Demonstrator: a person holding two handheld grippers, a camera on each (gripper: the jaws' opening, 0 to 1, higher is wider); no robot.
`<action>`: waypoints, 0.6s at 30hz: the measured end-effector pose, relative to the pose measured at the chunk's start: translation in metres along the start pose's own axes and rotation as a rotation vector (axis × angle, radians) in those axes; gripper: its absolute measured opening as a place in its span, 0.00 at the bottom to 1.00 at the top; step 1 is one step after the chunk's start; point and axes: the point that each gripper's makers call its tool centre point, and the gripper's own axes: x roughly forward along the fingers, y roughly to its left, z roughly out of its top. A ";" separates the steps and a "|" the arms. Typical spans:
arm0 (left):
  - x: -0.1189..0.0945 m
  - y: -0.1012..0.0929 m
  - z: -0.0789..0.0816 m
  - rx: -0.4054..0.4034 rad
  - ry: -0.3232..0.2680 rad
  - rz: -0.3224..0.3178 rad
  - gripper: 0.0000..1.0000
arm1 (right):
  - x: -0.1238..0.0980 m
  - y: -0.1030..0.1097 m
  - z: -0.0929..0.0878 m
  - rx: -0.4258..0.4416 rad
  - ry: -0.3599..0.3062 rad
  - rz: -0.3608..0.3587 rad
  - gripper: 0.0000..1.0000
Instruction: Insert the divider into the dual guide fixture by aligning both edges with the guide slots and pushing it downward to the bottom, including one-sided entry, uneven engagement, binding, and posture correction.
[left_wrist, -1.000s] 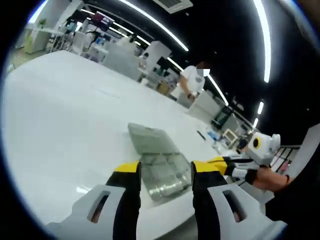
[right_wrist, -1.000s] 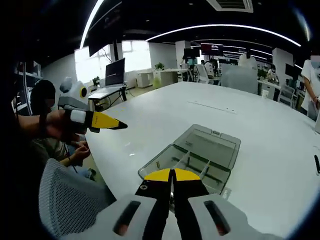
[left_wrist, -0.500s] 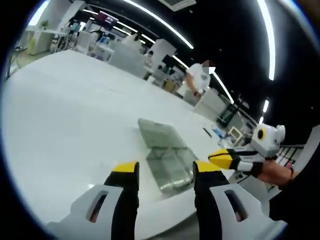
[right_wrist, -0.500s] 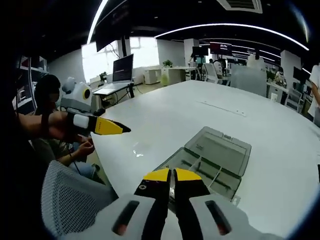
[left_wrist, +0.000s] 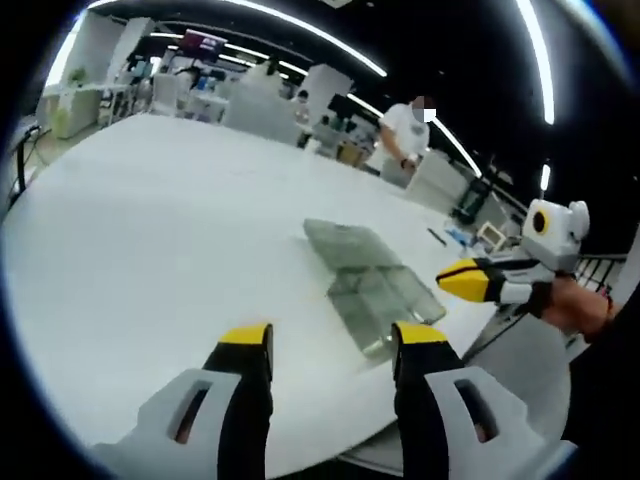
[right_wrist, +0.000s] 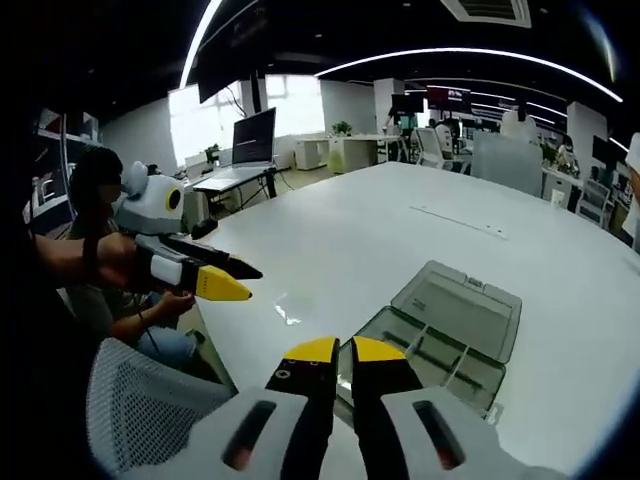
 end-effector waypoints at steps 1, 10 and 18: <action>0.002 0.003 -0.001 0.022 0.012 0.013 0.46 | -0.001 -0.001 -0.001 0.004 0.002 -0.005 0.00; 0.021 0.029 -0.018 0.172 0.129 0.105 0.46 | -0.010 -0.011 -0.003 0.025 -0.005 -0.038 0.00; 0.030 0.046 -0.030 0.215 0.185 0.166 0.45 | -0.018 -0.015 -0.008 0.047 -0.007 -0.054 0.00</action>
